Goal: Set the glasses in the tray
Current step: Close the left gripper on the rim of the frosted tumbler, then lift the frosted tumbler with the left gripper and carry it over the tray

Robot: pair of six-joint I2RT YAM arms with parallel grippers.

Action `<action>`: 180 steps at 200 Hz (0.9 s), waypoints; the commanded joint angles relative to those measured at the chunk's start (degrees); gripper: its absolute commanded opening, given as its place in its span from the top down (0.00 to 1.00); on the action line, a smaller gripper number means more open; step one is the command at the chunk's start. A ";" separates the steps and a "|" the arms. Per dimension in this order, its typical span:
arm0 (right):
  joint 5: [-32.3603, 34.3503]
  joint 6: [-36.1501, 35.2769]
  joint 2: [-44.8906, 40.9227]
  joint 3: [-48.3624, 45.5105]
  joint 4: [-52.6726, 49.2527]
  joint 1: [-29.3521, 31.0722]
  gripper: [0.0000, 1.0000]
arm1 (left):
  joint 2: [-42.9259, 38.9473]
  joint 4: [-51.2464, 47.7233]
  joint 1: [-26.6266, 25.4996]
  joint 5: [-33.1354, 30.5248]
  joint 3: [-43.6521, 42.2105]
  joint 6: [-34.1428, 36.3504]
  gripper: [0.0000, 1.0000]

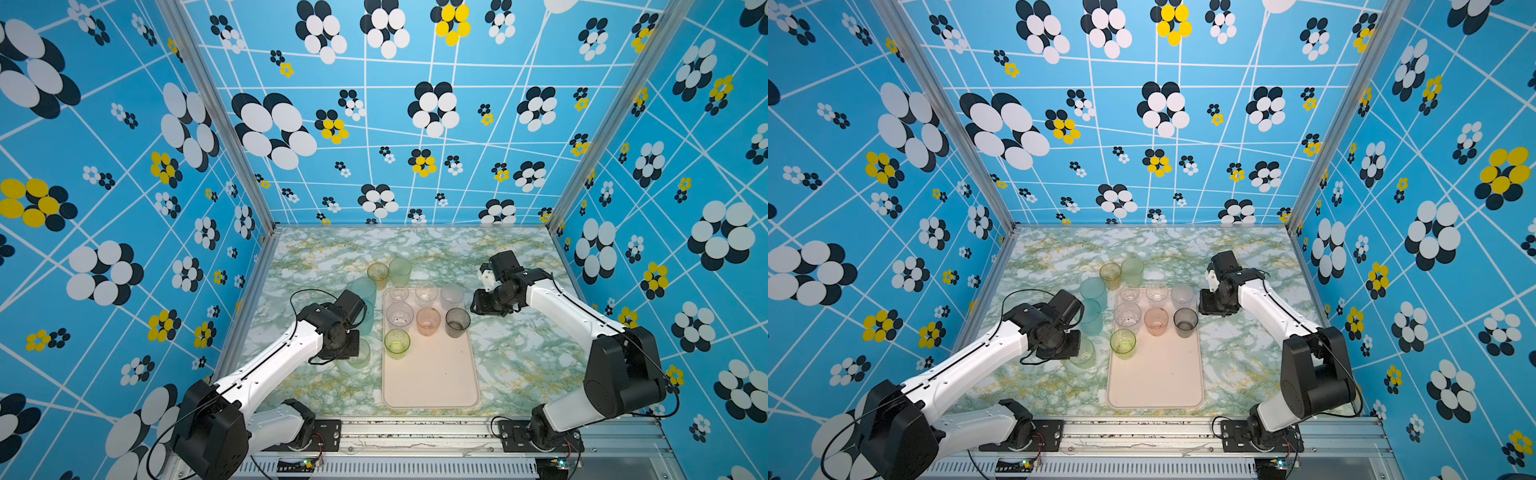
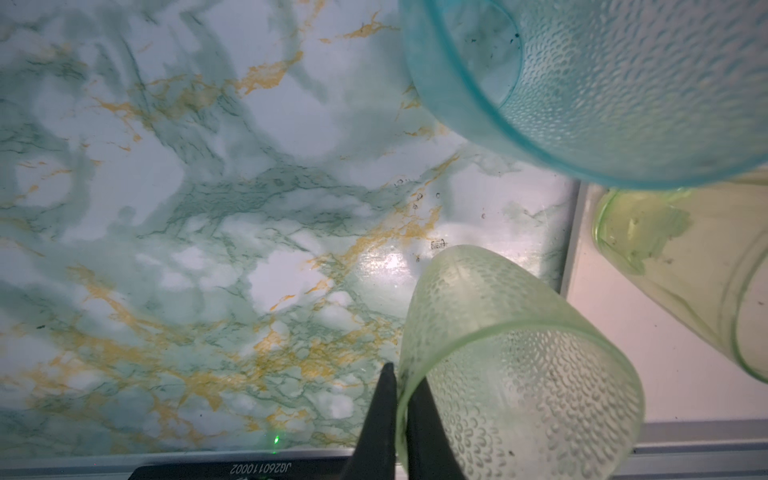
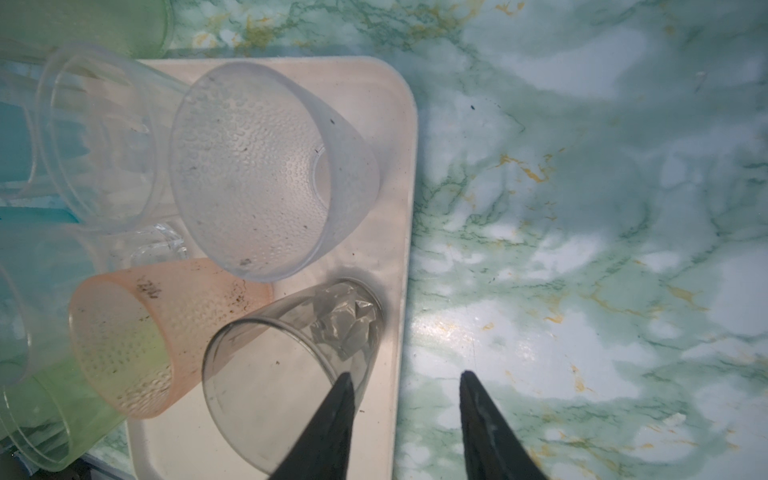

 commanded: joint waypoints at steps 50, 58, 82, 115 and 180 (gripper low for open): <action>1.27 -0.83 -1.02 -1.06 -0.24 -0.26 0.56 | -1.05 -7.73 -10.23 -4.51 7.77 0.10 0.93; 1.38 -0.91 -1.10 -0.83 -0.40 -0.24 0.56 | -0.77 -8.25 -11.29 -4.97 9.13 0.08 0.94; 1.43 -0.91 -1.69 -0.84 -0.88 -0.28 0.56 | 0.71 -10.06 -13.39 -5.38 13.56 0.65 0.94; 2.24 -1.00 -3.09 -1.10 -1.75 -0.29 0.56 | 3.42 -15.09 -16.48 -7.09 23.52 2.53 0.94; 3.13 -0.56 -4.61 -0.83 -3.37 -0.26 0.56 | 15.98 -15.82 -21.46 -7.10 40.62 11.36 0.93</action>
